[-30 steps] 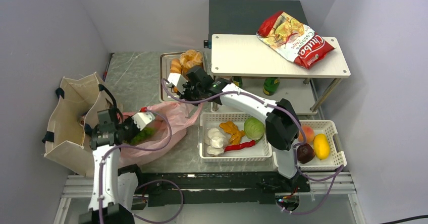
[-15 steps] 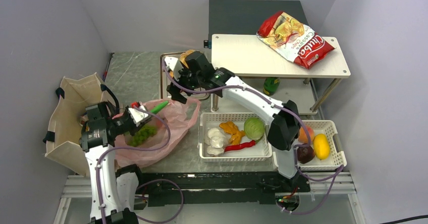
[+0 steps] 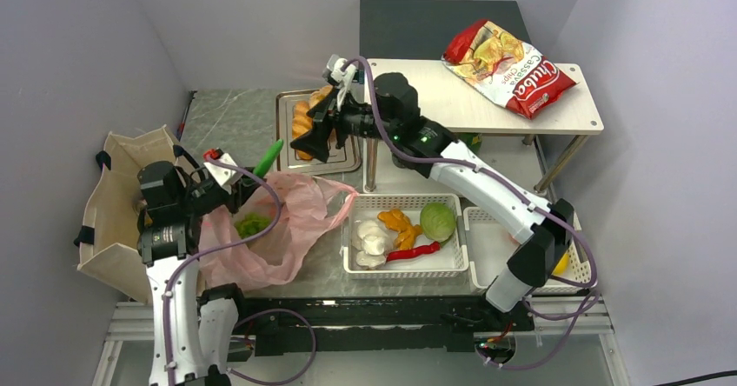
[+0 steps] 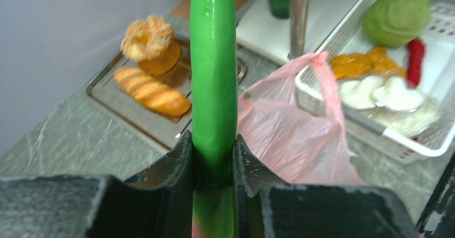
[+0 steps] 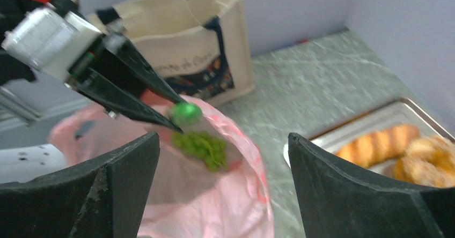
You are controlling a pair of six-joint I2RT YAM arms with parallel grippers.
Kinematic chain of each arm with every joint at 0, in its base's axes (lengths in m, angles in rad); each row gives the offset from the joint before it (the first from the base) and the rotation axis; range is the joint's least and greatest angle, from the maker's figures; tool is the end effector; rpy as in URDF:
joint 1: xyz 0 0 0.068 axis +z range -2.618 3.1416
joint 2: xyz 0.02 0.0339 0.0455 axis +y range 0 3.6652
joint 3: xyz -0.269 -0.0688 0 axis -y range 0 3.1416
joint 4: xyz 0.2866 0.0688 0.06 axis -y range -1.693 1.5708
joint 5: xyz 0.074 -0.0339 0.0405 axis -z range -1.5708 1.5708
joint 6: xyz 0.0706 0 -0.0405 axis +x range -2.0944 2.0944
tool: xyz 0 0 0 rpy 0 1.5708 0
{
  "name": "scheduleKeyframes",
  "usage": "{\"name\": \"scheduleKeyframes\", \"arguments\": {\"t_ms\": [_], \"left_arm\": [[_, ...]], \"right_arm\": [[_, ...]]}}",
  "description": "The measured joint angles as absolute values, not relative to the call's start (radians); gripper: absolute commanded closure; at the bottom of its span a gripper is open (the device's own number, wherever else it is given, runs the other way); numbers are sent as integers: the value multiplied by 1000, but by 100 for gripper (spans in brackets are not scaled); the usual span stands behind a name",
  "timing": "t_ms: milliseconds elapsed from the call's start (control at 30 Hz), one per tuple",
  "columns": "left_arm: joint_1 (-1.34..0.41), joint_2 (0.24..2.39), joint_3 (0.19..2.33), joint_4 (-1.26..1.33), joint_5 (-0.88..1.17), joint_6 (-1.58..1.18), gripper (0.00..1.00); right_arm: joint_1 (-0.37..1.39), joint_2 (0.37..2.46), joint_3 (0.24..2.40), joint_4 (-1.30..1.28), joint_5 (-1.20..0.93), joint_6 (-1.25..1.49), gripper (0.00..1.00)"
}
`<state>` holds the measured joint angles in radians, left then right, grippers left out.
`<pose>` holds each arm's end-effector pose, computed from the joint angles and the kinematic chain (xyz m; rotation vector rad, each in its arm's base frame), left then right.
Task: Untie the knot of the grocery bags and take out the mixed food
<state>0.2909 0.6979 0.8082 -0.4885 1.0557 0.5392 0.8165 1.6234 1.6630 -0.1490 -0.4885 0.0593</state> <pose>0.2027 -0.0034 0.3374 0.8517 1.5555 -0.4285 0.2865 0.3533 0.4385 -1.0042 1.4730 1.0539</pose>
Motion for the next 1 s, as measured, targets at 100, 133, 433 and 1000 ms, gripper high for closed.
{"name": "scheduleKeyframes", "arguments": {"t_ms": [100, 133, 433, 1000], "left_arm": [[223, 691, 817, -428, 1048, 456, 97], [197, 689, 822, -408, 1044, 429, 97], [114, 678, 841, -281, 996, 237, 99], [103, 676, 949, -492, 902, 315, 18]], "right_arm": [[853, 1641, 1664, -56, -505, 125, 16], [864, 1654, 1668, -30, -506, 146, 18], [897, 1782, 1723, 60, -508, 275, 47], [801, 1548, 1738, -142, -489, 147, 100]]}}
